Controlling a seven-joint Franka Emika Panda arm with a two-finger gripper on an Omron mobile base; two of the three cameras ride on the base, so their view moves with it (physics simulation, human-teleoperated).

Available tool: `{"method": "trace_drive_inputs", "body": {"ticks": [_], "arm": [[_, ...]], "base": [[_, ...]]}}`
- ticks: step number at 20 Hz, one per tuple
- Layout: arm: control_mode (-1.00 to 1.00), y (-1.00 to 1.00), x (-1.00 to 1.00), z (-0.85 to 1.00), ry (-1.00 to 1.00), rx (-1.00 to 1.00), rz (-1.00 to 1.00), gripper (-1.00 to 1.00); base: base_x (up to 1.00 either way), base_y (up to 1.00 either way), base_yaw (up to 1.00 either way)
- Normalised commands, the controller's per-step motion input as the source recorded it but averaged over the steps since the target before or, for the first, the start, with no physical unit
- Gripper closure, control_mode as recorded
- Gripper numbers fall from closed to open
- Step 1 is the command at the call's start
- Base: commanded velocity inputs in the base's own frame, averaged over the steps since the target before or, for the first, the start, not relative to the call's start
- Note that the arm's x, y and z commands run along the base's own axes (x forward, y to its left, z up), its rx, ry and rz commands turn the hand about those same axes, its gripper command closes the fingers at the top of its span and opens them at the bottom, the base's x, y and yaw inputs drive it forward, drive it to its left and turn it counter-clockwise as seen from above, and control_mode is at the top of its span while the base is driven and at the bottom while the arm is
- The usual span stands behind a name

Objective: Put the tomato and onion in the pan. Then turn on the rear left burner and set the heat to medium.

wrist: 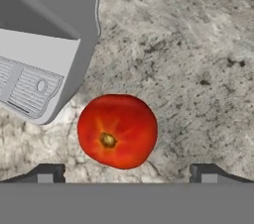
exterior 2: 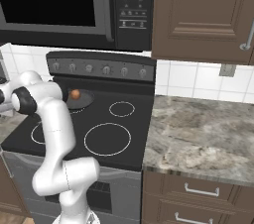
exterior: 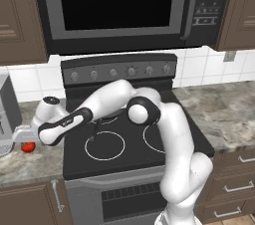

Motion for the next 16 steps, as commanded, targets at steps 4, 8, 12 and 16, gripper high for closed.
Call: {"method": "trace_drive_inputs", "body": {"ticks": [4,8,12,16], "arm": [[-1.0,0.08,0.16,-0.14,0.0,-0.02,0.0,-1.0],[-1.0,0.21,0.1,-0.03,0.0,-0.01,0.0,-1.0],[-1.0,0.24,0.0,0.0,0.0,0.0,0.0,-1.0],[-1.0,0.12,0.0,-0.05,0.0,0.0,0.0,-1.0]], "base": [[0.0,0.0,0.0],[0.0,0.0,0.0],[0.0,0.0,0.0],[0.0,0.0,0.0]]}}
